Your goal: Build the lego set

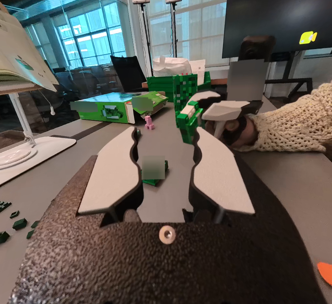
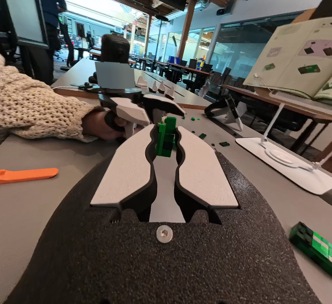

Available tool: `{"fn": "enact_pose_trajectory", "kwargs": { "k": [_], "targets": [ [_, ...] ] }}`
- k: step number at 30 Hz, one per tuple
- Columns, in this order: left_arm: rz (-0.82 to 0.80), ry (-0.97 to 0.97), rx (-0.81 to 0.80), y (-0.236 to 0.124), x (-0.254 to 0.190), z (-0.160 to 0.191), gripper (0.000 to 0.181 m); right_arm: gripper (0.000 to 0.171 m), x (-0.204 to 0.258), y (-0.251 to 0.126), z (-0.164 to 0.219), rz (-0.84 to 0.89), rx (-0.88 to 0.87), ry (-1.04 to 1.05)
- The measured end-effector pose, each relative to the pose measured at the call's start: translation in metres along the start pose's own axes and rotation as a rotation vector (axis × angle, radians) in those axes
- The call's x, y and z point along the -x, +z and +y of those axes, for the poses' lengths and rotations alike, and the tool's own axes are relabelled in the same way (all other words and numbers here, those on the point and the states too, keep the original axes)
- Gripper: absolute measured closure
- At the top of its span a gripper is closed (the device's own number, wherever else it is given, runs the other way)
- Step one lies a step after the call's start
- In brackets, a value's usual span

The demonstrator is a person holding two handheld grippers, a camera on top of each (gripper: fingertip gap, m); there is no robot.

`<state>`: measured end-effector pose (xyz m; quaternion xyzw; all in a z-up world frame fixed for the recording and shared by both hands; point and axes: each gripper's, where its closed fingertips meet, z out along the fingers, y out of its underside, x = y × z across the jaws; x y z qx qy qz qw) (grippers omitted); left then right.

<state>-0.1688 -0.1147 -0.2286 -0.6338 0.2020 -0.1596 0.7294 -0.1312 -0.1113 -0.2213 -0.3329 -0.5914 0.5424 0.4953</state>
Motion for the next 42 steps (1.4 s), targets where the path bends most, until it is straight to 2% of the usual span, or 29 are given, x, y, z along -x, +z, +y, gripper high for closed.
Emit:
{"fn": "enact_pose_trajectory", "kwargs": {
  "k": [8, 14, 19, 23, 33, 42],
  "targets": [
    [0.160, 0.108, 0.095, 0.007, -0.033, 0.013, 0.124, 0.153, 0.014, -0.004, -0.009, -0.128, -0.001, -0.034],
    [0.234, 0.139, 0.111, 0.008, -0.050, 0.016, 0.139, 0.153, 0.025, -0.003, -0.006, -0.199, 0.010, -0.026],
    [0.263, 0.174, 0.120, 0.008, -0.056, 0.018, 0.159, 0.153, 0.031, -0.001, -0.006, -0.225, 0.016, -0.022],
    [0.274, 0.157, 0.135, 0.007, -0.056, 0.019, 0.164, 0.153, 0.032, -0.003, -0.004, -0.261, 0.052, -0.002],
    [0.371, 0.092, 0.238, 0.004, -0.064, 0.029, 0.164, 0.153, 0.040, -0.008, 0.007, -0.368, 0.144, 0.051],
    [0.396, 0.004, 0.198, 0.002, -0.061, 0.020, 0.165, 0.147, 0.039, -0.005, 0.006, -0.345, 0.138, 0.062]
  ]
}}
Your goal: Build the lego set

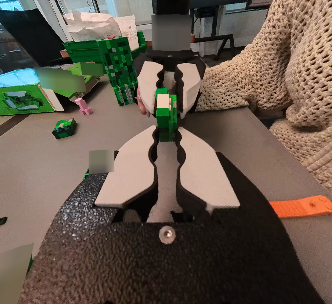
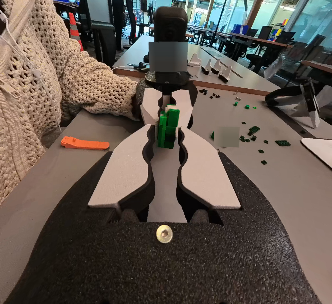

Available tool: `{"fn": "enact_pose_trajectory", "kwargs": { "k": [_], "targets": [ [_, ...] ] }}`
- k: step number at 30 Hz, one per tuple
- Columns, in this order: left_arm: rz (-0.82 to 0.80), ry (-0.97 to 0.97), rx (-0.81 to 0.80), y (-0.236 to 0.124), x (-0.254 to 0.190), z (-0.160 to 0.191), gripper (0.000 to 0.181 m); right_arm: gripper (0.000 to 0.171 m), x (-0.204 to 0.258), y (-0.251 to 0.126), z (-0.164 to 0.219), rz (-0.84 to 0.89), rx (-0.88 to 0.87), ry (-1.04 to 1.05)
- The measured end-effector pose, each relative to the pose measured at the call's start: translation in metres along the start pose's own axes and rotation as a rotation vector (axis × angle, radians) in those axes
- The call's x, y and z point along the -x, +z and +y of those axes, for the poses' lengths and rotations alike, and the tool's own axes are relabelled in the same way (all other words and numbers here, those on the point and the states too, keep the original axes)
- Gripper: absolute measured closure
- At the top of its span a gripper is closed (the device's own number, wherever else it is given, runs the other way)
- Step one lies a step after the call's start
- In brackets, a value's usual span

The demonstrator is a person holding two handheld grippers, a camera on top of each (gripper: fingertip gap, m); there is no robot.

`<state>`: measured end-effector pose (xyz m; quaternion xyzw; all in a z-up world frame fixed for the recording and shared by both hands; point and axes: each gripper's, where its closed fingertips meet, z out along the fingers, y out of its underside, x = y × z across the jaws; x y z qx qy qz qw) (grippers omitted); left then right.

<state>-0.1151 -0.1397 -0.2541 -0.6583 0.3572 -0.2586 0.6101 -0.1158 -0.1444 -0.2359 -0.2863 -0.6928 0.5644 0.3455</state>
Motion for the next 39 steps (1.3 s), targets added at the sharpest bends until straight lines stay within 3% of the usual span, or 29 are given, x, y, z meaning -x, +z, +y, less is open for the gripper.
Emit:
{"fn": "enact_pose_trajectory", "kwargs": {
  "k": [25, 30, 33, 39],
  "targets": [
    [0.034, -0.045, 0.017, 0.0013, -0.0024, 0.0000, 0.165, 0.155, 0.0003, -0.0032, -0.0032, -0.011, 0.005, 0.001],
    [0.035, -0.063, 0.016, 0.0013, -0.0014, -0.0001, 0.165, 0.153, -0.0021, -0.0030, -0.0052, -0.026, -0.010, 0.109],
    [0.041, -0.050, 0.047, 0.0039, -0.0038, 0.0035, 0.165, 0.143, -0.0028, -0.0030, -0.0083, -0.025, -0.031, 0.126],
    [0.044, -0.043, 0.067, 0.0056, -0.0053, 0.0059, 0.165, 0.146, -0.0006, 0.0001, -0.0050, -0.030, -0.012, 0.119]
  ]
}}
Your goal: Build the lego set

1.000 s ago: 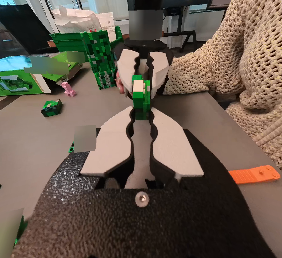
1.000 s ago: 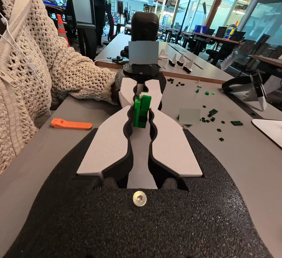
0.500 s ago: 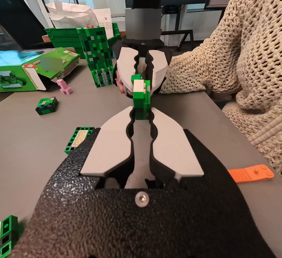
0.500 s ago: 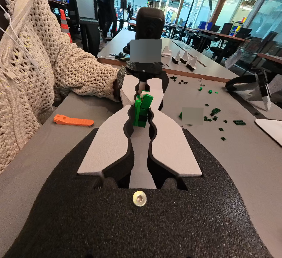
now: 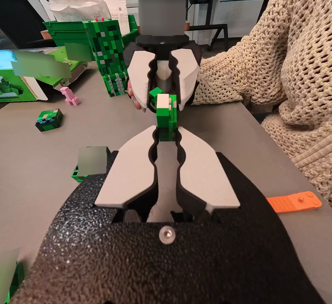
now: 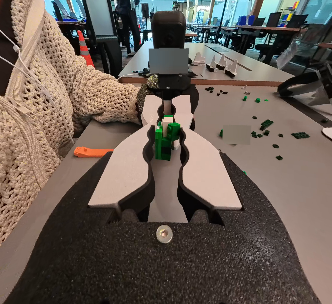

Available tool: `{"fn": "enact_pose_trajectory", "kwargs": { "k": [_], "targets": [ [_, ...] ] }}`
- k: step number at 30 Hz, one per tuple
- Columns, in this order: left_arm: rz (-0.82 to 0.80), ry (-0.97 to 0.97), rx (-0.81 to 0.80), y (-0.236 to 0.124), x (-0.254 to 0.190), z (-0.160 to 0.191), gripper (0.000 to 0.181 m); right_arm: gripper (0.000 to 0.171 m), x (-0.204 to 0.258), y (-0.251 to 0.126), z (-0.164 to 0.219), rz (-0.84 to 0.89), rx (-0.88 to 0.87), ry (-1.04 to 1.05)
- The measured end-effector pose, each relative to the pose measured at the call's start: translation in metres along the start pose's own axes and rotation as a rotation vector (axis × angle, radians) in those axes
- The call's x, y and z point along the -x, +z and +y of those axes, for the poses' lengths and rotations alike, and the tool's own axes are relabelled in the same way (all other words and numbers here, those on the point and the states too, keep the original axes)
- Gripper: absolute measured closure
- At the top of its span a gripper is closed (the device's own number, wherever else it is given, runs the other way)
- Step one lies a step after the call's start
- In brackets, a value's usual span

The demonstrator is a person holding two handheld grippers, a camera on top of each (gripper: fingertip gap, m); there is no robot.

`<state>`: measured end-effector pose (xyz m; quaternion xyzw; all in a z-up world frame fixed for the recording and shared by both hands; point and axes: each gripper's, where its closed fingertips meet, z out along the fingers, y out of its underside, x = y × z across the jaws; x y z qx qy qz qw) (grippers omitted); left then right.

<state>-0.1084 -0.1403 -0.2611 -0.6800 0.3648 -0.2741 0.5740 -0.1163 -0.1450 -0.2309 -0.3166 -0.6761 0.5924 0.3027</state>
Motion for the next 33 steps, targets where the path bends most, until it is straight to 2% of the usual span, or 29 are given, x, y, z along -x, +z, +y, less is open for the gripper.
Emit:
{"fn": "enact_pose_trajectory", "kwargs": {
  "k": [8, 23, 33],
  "targets": [
    [-0.052, -0.036, -0.020, -0.0023, 0.0091, -0.0020, 0.165, 0.146, -0.0049, -0.0019, -0.0025, 0.051, -0.002, -0.043],
    [-0.041, -0.036, -0.020, -0.0023, 0.0074, -0.0014, 0.165, 0.143, -0.0074, 0.0018, 0.0048, 0.088, 0.032, -0.077],
    [-0.035, -0.036, -0.015, -0.0019, 0.0063, -0.0004, 0.165, 0.152, -0.0067, 0.0007, 0.0025, 0.102, 0.014, -0.115]
  ]
}}
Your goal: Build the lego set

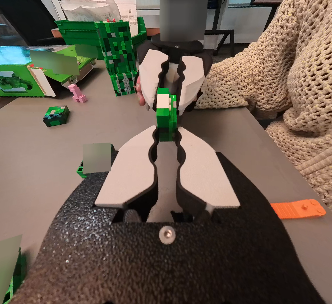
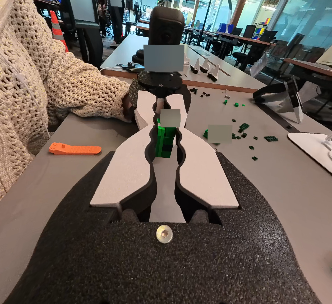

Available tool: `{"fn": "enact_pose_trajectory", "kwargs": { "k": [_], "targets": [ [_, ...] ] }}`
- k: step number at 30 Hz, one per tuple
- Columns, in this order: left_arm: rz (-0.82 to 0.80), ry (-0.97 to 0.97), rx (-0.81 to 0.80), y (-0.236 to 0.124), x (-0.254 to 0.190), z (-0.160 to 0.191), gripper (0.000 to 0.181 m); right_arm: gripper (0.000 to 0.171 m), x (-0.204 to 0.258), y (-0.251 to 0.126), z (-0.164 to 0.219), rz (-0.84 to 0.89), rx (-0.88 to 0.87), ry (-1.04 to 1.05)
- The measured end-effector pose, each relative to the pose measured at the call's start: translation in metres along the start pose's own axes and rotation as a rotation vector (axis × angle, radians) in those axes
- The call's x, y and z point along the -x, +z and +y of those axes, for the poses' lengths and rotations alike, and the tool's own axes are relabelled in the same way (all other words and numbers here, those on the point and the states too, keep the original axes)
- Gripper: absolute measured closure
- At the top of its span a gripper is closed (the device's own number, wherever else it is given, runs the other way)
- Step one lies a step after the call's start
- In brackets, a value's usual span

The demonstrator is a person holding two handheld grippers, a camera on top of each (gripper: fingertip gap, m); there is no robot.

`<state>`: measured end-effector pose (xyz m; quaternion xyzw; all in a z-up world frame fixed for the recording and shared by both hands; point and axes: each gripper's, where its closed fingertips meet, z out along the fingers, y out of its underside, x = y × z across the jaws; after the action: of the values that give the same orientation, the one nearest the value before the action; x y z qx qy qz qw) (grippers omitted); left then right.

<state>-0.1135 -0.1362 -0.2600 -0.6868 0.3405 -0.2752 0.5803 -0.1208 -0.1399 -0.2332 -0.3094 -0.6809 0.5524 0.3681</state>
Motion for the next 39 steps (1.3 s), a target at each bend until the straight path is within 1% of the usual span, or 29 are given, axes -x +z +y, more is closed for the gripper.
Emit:
{"fn": "enact_pose_trajectory", "kwargs": {
  "k": [4, 17, 27, 30, 32, 33, 35, 39],
  "targets": [
    [-0.008, 0.003, -0.004, -0.0004, 0.0006, -0.0003, 0.165, 0.152, -0.0002, 0.0003, 0.0001, -0.002, -0.006, 0.017],
    [-0.016, -0.005, -0.023, -0.0027, 0.0018, -0.0021, 0.165, 0.153, -0.0013, 0.0031, -0.0007, -0.057, -0.060, 0.204],
    [-0.008, 0.020, -0.013, -0.0010, -0.0014, -0.0011, 0.165, 0.153, 0.0019, 0.0016, 0.0005, -0.067, -0.042, 0.120],
    [-0.026, 0.025, -0.046, -0.0022, 0.0009, -0.0050, 0.164, 0.153, -0.0006, 0.0021, -0.0015, -0.037, -0.057, 0.098],
    [-0.051, 0.026, -0.069, -0.0032, 0.0040, -0.0079, 0.152, 0.153, 0.0000, 0.0032, 0.0001, -0.034, -0.053, 0.092],
    [-0.047, 0.030, -0.075, -0.0037, 0.0034, -0.0085, 0.152, 0.153, 0.0003, 0.0035, 0.0001, -0.036, -0.058, 0.096],
    [-0.029, 0.048, -0.075, -0.0034, -0.0001, -0.0086, 0.164, 0.153, -0.0001, 0.0035, 0.0001, -0.039, -0.062, 0.105],
    [-0.025, 0.038, -0.068, -0.0029, -0.0002, -0.0078, 0.164, 0.153, 0.0003, 0.0030, 0.0006, -0.038, -0.063, 0.084]
  ]
}}
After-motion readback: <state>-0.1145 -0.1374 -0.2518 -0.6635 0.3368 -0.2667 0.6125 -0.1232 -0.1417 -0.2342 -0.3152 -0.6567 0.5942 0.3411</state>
